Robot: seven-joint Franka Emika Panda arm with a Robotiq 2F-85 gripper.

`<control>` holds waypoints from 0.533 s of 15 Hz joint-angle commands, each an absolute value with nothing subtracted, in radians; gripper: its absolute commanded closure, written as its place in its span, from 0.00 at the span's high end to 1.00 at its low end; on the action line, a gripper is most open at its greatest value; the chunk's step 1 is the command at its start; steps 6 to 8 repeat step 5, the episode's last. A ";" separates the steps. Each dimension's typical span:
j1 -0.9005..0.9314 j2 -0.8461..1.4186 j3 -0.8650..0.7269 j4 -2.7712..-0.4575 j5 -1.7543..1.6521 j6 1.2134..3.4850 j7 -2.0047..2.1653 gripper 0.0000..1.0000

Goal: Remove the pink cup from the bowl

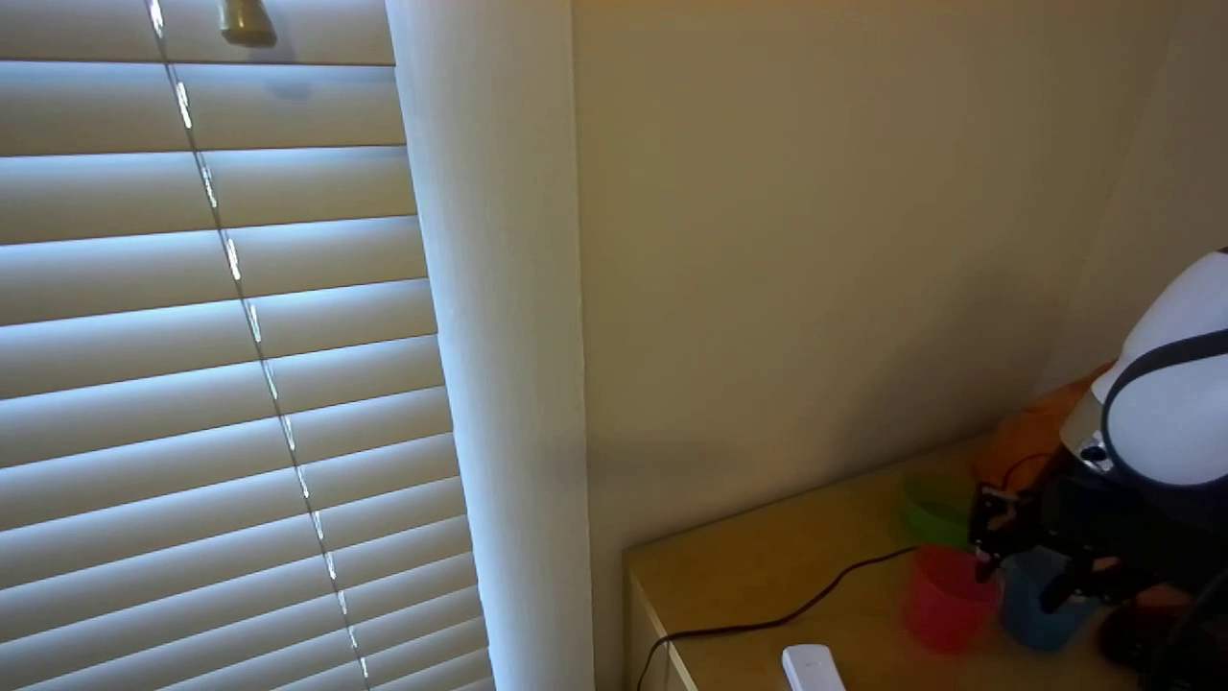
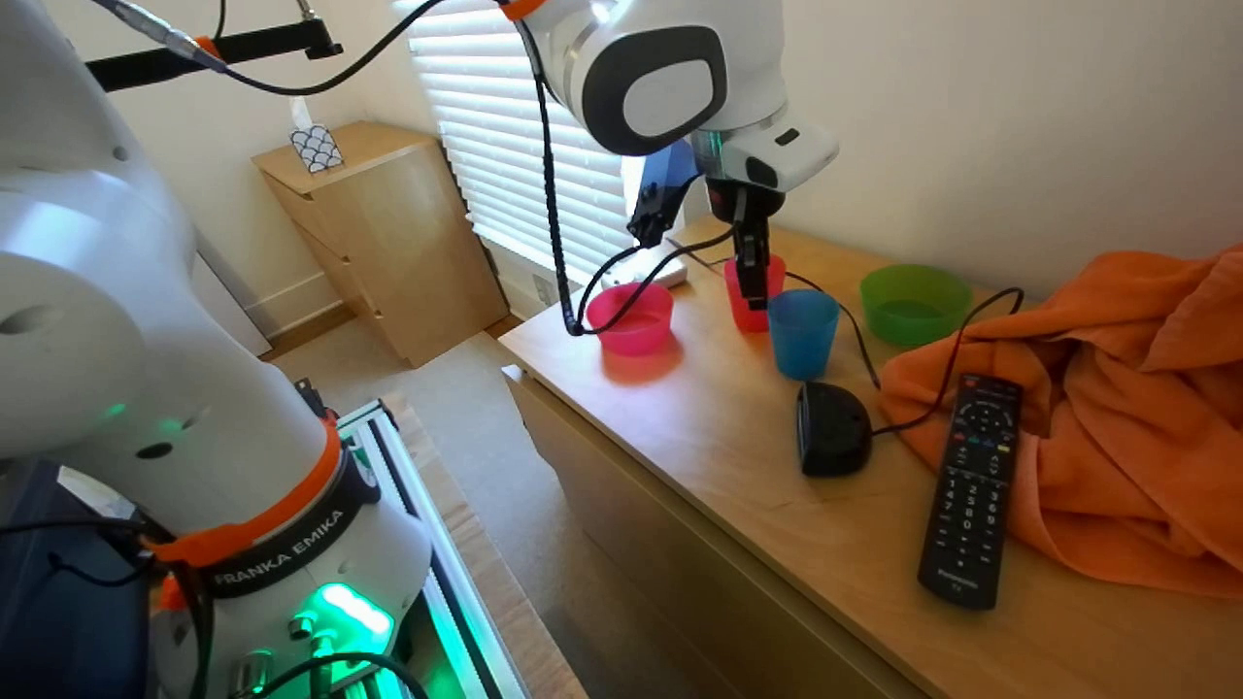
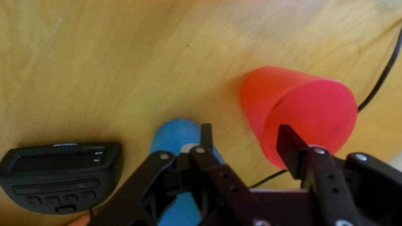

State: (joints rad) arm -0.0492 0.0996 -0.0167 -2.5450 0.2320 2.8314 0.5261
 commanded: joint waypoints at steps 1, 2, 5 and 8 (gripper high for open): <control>-0.041 -0.134 0.005 -2.649 0.373 2.797 0.391 0.90; -0.026 -0.182 0.009 -2.660 0.452 2.810 0.302 0.96; -0.008 -0.151 -0.007 -2.609 0.460 2.827 0.290 0.94; -0.008 -0.151 -0.007 -2.609 0.460 2.827 0.290 0.94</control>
